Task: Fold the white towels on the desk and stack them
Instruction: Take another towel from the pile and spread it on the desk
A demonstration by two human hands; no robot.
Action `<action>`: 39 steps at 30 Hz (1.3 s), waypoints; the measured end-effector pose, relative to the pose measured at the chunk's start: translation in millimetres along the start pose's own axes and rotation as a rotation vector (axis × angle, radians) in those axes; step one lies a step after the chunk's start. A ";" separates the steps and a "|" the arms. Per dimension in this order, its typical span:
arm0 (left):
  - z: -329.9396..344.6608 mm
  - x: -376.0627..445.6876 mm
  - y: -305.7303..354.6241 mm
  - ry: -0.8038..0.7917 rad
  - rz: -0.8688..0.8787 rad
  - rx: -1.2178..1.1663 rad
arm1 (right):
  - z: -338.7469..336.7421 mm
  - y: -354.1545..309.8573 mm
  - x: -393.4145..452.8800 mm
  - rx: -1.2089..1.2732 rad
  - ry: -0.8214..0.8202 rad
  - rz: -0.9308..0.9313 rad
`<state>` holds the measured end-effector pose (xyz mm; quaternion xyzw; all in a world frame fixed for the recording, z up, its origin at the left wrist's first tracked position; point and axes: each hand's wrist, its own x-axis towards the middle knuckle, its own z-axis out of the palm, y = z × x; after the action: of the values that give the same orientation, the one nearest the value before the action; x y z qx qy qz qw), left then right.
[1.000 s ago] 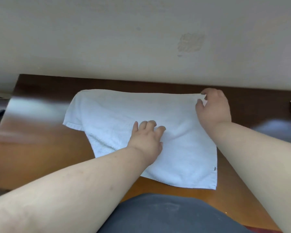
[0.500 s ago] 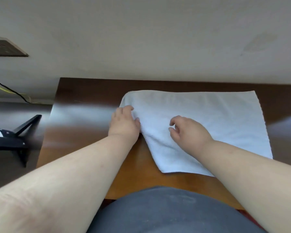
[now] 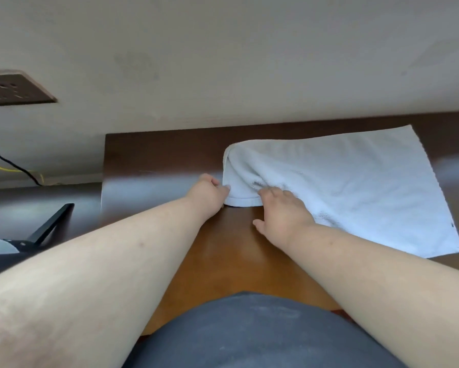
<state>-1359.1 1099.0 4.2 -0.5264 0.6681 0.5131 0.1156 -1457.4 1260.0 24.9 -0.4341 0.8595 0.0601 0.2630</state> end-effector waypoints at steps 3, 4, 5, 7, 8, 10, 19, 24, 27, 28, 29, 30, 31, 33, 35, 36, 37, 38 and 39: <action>5.2 -0.3 -3.0 -0.121 -0.005 0.024 | 5.0 -9.0 3.4 -0.012 -0.003 0.062; 6.4 -1.5 -1.2 -0.137 0.001 -0.023 | 5.6 -10.5 4.1 -0.027 0.011 0.073; 5.5 -3.8 2.6 -0.141 -0.018 -0.131 | 5.1 -11.0 4.8 -0.040 0.034 0.082; 0.7 -9.4 12.2 -0.139 -0.085 -0.480 | 3.0 -7.4 6.6 -0.051 0.103 0.106; -4.3 -11.6 16.0 -0.160 -0.098 -0.646 | 1.0 -4.5 7.6 -0.047 0.136 0.117; -17.8 -16.6 23.5 -0.235 -0.095 -0.859 | -5.9 1.8 8.6 -0.012 0.189 0.123; -65.0 13.2 54.1 -0.158 -0.128 -1.230 | -37.0 -54.3 -12.5 0.257 0.228 -0.229; -76.7 33.6 57.3 -0.077 -0.140 -0.979 | -19.4 -66.4 -14.8 0.418 0.027 -0.293; -66.9 36.7 26.1 0.161 -0.029 -0.248 | -1.7 -44.1 -13.9 0.278 -0.113 -0.113; -62.9 35.4 13.4 0.178 0.010 -0.113 | 3.5 -38.1 -14.6 0.242 -0.180 -0.090; -59.3 33.7 1.4 0.182 0.032 -0.042 | 7.2 -34.3 -15.7 0.206 -0.233 -0.103; -56.3 32.2 -9.1 0.185 0.043 -0.012 | 10.8 -32.5 -16.8 0.157 -0.267 -0.148; -53.3 31.0 -18.4 0.190 0.053 0.016 | 14.2 -33.2 -18.1 0.098 -0.282 -0.212; -50.2 29.9 -28.4 0.199 0.090 0.111 | 20.2 -40.9 -21.0 -0.039 -0.246 -0.403; -52.5 28.6 -31.7 0.232 0.139 0.160 | 27.4 -51.5 -22.3 -0.163 -0.219 -0.606; -56.0 27.7 -34.0 0.246 0.158 0.168 | 29.4 -57.0 -22.8 -0.216 -0.245 -0.661; -61.1 27.4 -37.6 0.256 0.169 0.183 | 30.1 -62.0 -22.7 -0.262 -0.282 -0.690; -67.0 26.9 -41.9 0.260 0.170 0.215 | 30.0 -65.9 -22.1 -0.293 -0.306 -0.713; -73.0 26.0 -46.8 0.258 0.160 0.259 | 29.2 -69.6 -21.9 -0.320 -0.313 -0.739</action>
<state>-1303.4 1028.6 -7.6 -0.5137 0.7774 0.3589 0.0549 -1380.9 1242.4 19.7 -0.7337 0.5758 0.1597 0.3234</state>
